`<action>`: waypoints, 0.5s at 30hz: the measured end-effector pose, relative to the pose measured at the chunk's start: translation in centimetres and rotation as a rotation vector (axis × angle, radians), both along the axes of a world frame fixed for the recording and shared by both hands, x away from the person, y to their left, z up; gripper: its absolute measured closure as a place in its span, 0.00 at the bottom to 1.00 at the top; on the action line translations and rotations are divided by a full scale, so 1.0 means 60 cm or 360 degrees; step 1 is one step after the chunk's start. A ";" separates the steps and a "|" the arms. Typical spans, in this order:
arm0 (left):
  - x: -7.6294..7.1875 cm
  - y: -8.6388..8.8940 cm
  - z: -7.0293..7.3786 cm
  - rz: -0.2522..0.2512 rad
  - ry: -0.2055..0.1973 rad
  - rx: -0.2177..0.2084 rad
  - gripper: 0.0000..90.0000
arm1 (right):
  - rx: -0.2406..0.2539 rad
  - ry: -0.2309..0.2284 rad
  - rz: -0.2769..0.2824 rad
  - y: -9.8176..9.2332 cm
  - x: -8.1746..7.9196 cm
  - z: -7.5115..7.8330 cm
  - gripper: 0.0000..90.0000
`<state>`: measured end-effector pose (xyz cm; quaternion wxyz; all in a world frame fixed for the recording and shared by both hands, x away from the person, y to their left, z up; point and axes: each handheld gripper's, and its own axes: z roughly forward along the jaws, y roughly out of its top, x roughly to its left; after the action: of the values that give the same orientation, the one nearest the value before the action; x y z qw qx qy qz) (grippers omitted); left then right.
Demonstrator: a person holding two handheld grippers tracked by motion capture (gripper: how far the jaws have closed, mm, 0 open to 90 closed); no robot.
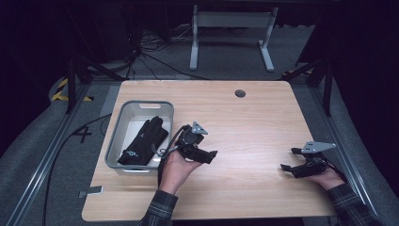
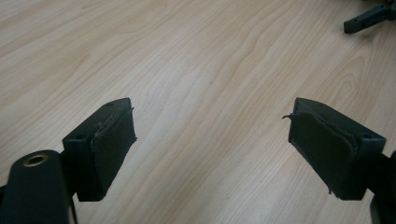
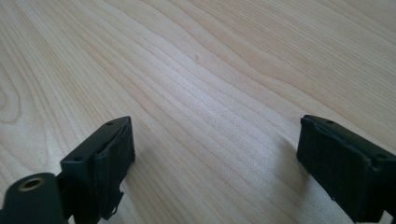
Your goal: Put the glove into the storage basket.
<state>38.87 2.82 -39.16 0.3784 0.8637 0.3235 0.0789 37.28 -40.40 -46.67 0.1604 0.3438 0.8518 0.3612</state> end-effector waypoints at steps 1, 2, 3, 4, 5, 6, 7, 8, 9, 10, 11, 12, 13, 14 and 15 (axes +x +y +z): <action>0.000 0.000 0.000 0.0000 0.0000 0.0000 0.17 | 0.0000 0.0000 0.0000 0.000 0.000 0.000 0.13; -0.002 -0.005 -0.005 -0.0004 0.0001 -0.0006 0.17 | 0.0000 0.0000 0.0001 0.000 0.000 0.000 0.13; -0.003 -0.010 -0.009 -0.0018 -0.0004 0.0005 0.17 | 0.0000 0.0000 0.0001 0.000 0.000 0.000 0.13; -0.005 -0.015 -0.014 -0.0030 -0.0001 0.0015 0.17 | 0.0000 0.0000 0.0001 0.000 0.000 0.000 0.13; -0.007 -0.019 -0.018 -0.0031 0.0001 0.0012 0.17 | 0.0000 0.0000 0.0001 0.000 0.000 0.000 0.13; -0.008 -0.024 -0.023 -0.0044 -0.0002 0.0020 0.17 | 0.0000 0.0000 0.0000 0.000 0.000 0.000 0.13; -0.009 -0.026 -0.026 -0.0051 -0.0004 0.0019 0.17 | 0.0000 0.0000 0.0001 0.000 0.000 0.000 0.13; -0.011 -0.031 -0.030 -0.0058 -0.0009 0.0024 0.17 | 0.0000 0.0000 0.0000 0.000 0.000 0.000 0.13; -0.012 -0.034 -0.033 -0.0059 -0.0010 0.0023 0.17 | 0.0000 0.0000 0.0001 0.000 0.000 0.000 0.13; -0.014 -0.040 -0.039 -0.0070 -0.0009 0.0024 0.16 | 0.0000 0.0000 0.0001 0.000 0.000 0.000 0.13; -0.014 -0.040 -0.039 -0.0070 -0.0009 0.0024 0.16 | 0.0000 0.0000 0.0001 0.000 0.000 0.000 0.13; -0.016 -0.044 -0.043 -0.0079 -0.0013 0.0024 0.16 | 0.0000 0.0000 0.0001 0.000 0.000 0.000 0.13; -0.017 -0.047 -0.047 -0.0087 -0.0014 0.0026 0.16 | 0.0000 0.0000 0.0001 0.000 0.000 0.000 0.13; -0.018 -0.052 -0.051 -0.0092 -0.0011 0.0026 0.16 | 0.0000 0.0000 0.0001 0.000 0.000 0.000 0.13; -0.020 -0.057 -0.057 -0.0104 -0.0011 0.0036 0.16 | 0.0000 0.0000 0.0001 0.000 0.000 0.000 0.13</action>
<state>37.68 -0.58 -42.57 0.3722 0.8777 0.2930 0.0730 37.28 -40.40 -46.67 0.1603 0.3436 0.8519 0.3613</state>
